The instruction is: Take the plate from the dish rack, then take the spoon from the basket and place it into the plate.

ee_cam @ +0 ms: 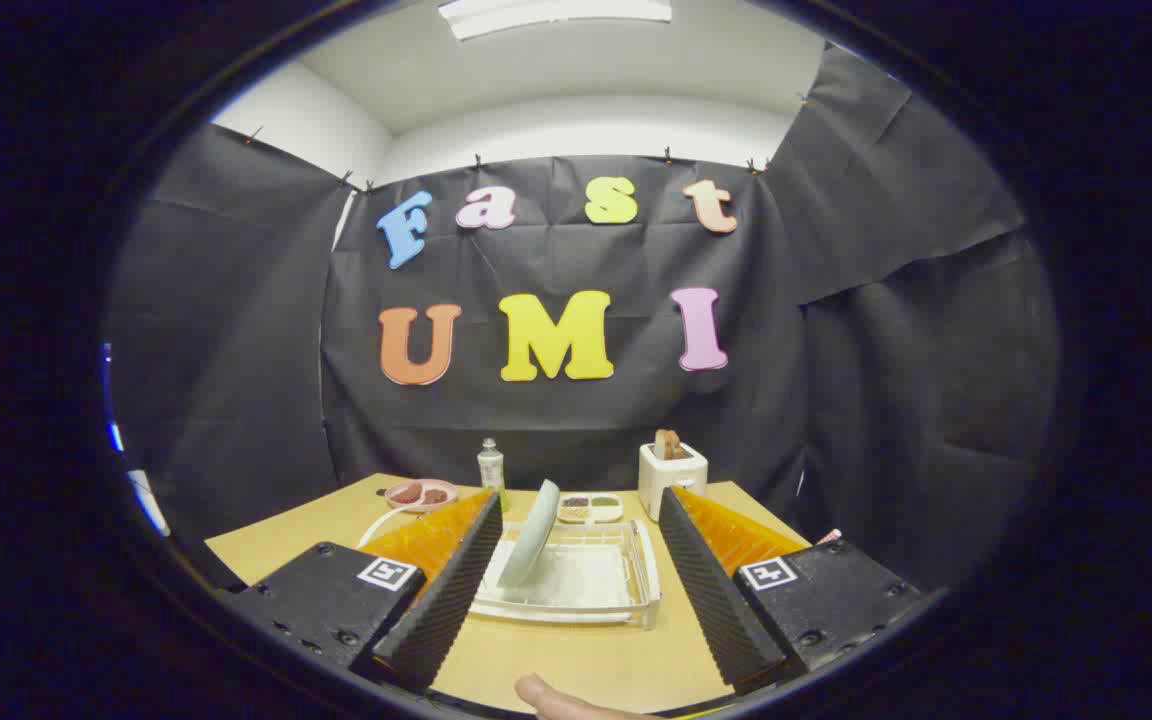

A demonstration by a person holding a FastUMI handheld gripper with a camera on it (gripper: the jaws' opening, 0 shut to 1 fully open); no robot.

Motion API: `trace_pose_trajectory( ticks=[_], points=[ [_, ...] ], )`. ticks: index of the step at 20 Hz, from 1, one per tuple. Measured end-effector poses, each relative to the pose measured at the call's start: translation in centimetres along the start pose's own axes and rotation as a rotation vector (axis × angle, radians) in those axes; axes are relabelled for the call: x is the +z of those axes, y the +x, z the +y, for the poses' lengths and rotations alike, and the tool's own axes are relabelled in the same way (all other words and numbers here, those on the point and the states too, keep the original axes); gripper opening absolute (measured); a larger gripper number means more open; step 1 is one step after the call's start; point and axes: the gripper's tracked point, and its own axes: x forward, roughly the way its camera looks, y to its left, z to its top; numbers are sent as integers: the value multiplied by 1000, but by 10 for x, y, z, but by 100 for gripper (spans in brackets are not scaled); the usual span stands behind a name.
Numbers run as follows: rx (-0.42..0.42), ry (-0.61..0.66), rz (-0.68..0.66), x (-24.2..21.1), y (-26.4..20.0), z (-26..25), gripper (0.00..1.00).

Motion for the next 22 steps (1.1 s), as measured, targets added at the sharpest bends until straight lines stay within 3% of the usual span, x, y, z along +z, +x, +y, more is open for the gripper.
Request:
trace_pose_trajectory(
  ticks=[5, 15, 22],
  points=[
    [4, -16, 42, -12, 12, 6, 100],
    [-27, 0, 71, 7, 46, -6, 100],
    [12, -82, 280, 8, 126, 14, 100]
  ],
)
